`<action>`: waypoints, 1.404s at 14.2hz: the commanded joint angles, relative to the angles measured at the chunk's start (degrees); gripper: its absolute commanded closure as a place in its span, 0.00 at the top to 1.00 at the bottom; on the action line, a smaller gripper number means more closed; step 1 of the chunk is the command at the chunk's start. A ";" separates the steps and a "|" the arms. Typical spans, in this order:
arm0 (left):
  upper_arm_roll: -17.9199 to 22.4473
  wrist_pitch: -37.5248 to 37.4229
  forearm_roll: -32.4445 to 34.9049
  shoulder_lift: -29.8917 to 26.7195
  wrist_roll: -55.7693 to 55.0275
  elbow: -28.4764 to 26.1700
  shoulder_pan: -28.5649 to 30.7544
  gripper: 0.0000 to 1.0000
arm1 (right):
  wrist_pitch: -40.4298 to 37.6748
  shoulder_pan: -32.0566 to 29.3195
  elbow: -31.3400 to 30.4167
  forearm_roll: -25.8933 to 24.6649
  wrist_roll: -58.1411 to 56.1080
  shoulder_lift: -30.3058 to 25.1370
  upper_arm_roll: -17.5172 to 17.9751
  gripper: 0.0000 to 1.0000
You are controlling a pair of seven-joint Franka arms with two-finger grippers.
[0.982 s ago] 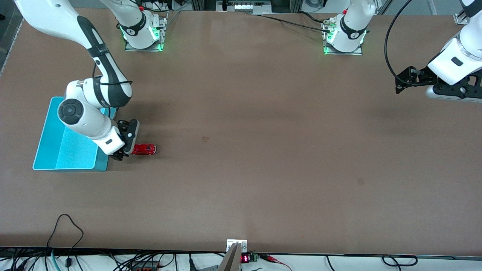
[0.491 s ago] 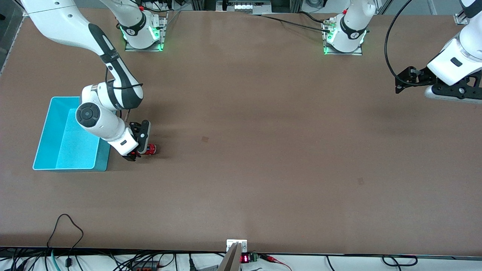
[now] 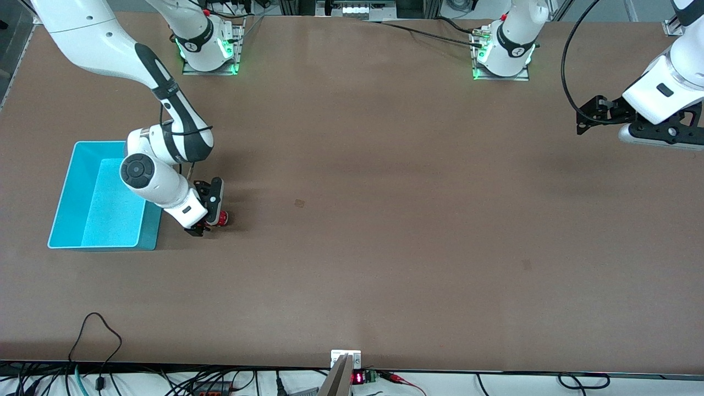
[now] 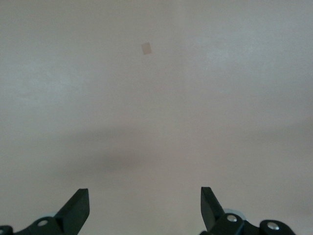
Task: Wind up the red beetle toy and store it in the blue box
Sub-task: 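Close the right gripper on the red car, then lift the red car and carry it over the cyan box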
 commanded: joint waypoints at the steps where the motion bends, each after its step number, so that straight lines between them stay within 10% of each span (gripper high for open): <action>1: -0.49 -3.14 -0.65 0.82 1.57 2.08 0.50 1.00 | 1.21 -0.50 -0.81 -0.78 -0.78 -0.12 0.24 1.00; 4: -0.49 -3.32 -0.74 1.17 1.66 2.87 0.50 1.00 | 1.65 -0.77 -0.81 -0.87 -0.96 0.14 0.24 0.88; 8: -0.49 -3.50 -0.65 1.69 1.57 3.58 0.41 1.00 | 1.56 -1.12 -0.81 -1.13 -1.22 0.14 0.24 0.03; 20: -0.58 -3.32 -0.74 3.71 1.66 5.94 -0.12 1.00 | -14.34 -1.47 3.06 8.62 20.91 -14.87 -4.48 0.00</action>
